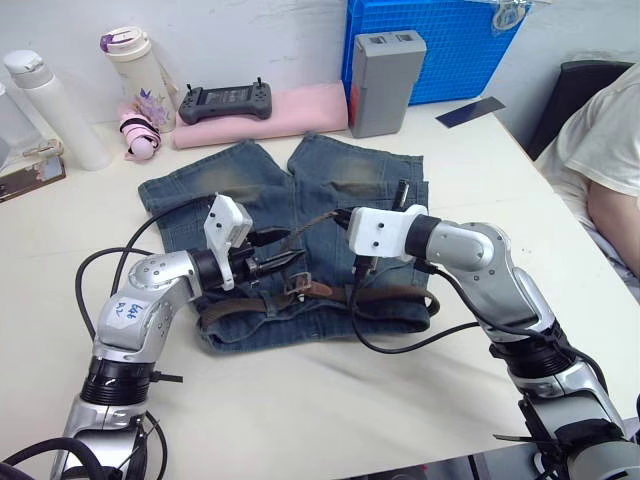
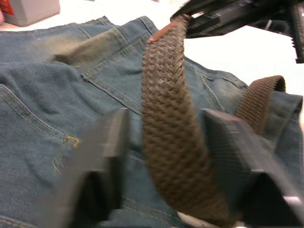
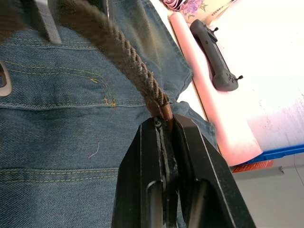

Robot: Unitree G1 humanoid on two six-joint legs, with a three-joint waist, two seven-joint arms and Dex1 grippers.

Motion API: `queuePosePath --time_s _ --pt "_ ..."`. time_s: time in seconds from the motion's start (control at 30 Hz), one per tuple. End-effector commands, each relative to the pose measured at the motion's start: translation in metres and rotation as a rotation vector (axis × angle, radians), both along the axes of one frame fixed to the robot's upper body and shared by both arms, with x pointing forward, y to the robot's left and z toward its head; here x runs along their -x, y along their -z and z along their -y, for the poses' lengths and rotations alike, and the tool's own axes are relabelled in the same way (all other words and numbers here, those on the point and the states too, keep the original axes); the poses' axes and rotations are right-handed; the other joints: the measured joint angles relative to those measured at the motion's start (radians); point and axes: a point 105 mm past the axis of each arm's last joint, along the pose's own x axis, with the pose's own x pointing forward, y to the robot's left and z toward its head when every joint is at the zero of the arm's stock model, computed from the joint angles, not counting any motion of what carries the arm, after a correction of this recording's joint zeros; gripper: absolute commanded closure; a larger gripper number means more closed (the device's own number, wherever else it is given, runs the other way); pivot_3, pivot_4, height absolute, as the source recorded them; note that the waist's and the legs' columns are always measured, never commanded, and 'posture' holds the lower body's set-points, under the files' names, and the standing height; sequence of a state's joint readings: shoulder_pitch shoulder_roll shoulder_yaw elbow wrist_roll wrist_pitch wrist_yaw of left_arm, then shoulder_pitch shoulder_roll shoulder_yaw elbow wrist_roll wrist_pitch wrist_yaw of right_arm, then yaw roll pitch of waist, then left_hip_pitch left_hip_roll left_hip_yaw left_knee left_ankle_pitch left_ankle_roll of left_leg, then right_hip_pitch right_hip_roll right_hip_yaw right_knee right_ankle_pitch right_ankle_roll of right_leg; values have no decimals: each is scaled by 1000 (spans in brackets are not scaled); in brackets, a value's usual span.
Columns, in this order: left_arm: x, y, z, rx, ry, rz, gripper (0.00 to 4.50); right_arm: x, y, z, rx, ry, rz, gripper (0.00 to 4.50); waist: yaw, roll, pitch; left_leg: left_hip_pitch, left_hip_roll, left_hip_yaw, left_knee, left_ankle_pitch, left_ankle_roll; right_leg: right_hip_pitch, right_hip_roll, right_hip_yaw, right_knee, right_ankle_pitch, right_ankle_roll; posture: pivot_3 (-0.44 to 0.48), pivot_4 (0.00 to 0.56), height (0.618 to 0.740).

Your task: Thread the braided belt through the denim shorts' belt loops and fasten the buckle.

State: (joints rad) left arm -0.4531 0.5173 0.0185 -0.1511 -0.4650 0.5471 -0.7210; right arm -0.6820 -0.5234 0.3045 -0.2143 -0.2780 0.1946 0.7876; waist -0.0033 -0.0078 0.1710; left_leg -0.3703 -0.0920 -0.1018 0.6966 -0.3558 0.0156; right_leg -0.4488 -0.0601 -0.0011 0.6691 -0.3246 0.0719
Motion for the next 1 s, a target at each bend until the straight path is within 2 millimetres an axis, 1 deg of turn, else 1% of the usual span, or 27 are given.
queuePosePath --time_s 0.03,0.1,0.3,0.33,0.4,0.43,0.5,0.53,0.67,0.73,0.77,0.8,0.83,0.87,0.9,0.97,1.0 --pt "3 -14 7 35 10 52 3807 8 -16 -7 -16 -35 60 4500 -1 0 0 0 0 0 0 0 0 0 0 0 0 0 0 0 150 709" --pt "4 -13 8 37 10 47 4451 8 -16 -7 -15 -34 58 4500 -1 0 0 0 0 0 0 0 0 0 0 0 0 0 0 0 150 709" --pt "5 -7 12 80 -34 17 4480 7 -17 -7 -57 -14 35 4500 0 0 0 0 0 0 0 0 0 0 0 0 0 0 0 0 150 709" --pt "4 -6 12 93 -61 16 4480 4 -21 -5 -117 14 17 4500 0 0 0 0 0 0 0 0 0 0 0 0 0 0 0 0 150 709" --pt "4 -5 13 133 -97 7 4500 -2 -23 2 -212 83 -35 3682 -1 0 0 0 0 0 1 0 0 0 0 0 1 0 0 0 150 709" --pt "6 -4 15 153 -104 0 4500 -5 -22 6 -228 107 -55 3380 -1 0 0 0 0 0 1 0 0 0 0 0 1 0 0 0 150 709" --pt "9 -5 17 203 -115 -15 4500 -10 -18 13 -217 151 -55 2406 0 0 0 0 0 0 1 0 0 0 0 0 2 0 0 0 150 709" --pt "11 -6 19 226 -121 -22 4500 -12 -16 17 -211 174 -62 2159 1 0 0 0 0 0 1 0 0 0 0 0 2 0 0 0 150 709" --pt "18 -5 25 279 -138 -40 4500 -18 -10 28 -251 245 -110 2159 2 0 0 0 -1 0 1 0 0 0 0 0 2 0 0 0 150 709" --pt "19 -9 26 333 -155 -33 4500 -18 -8 28 -311 252 -162 2748 2 0 0 0 0 0 1 0 0 0 0 0 2 0 0 0 150 709" --pt "19 -12 25 355 -170 -25 4500 -17 -7 28 -323 253 -181 2952 1 0 0 0 0 0 1 0 0 0 0 0 2 0 0 0 150 709" --pt "18 -14 24 377 -184 -17 4500 -16 -5 26 -326 249 -196 3509 0 0 0 0 0 0 1 0 0 0 0 0 2 0 0 0 150 709" --pt "20 -16 25 384 -182 -7 4500 -12 -1 22 -335 229 -239 3931 0 0 0 0 0 0 1 0 0 0 0 1 2 0 0 0 150 709" --pt "21 -17 26 389 -181 0 4500 -6 3 15 -344 196 -291 4445 -1 0 0 1 0 1 1 0 0 0 0 1 2 0 0 0 150 709" --pt "23 -17 26 390 -178 4 4500 -2 6 10 -349 173 -327 4445 -1 0 0 1 0 1 1 0 0 0 0 1 2 0 0 0 150 709" --pt "26 -16 27 400 -173 4 4500 16 14 -11 -337 73 -420 4445 -1 0 0 1 0 1 1 0 0 0 0 1 2 0 0 0 150 709" --pt "27 -16 27 402 -172 3 4500 23 17 -17 -332 42 -455 4445 -1 0 0 1 0 1 1 0 0 0 0 1 2 0 0 0 150 709"
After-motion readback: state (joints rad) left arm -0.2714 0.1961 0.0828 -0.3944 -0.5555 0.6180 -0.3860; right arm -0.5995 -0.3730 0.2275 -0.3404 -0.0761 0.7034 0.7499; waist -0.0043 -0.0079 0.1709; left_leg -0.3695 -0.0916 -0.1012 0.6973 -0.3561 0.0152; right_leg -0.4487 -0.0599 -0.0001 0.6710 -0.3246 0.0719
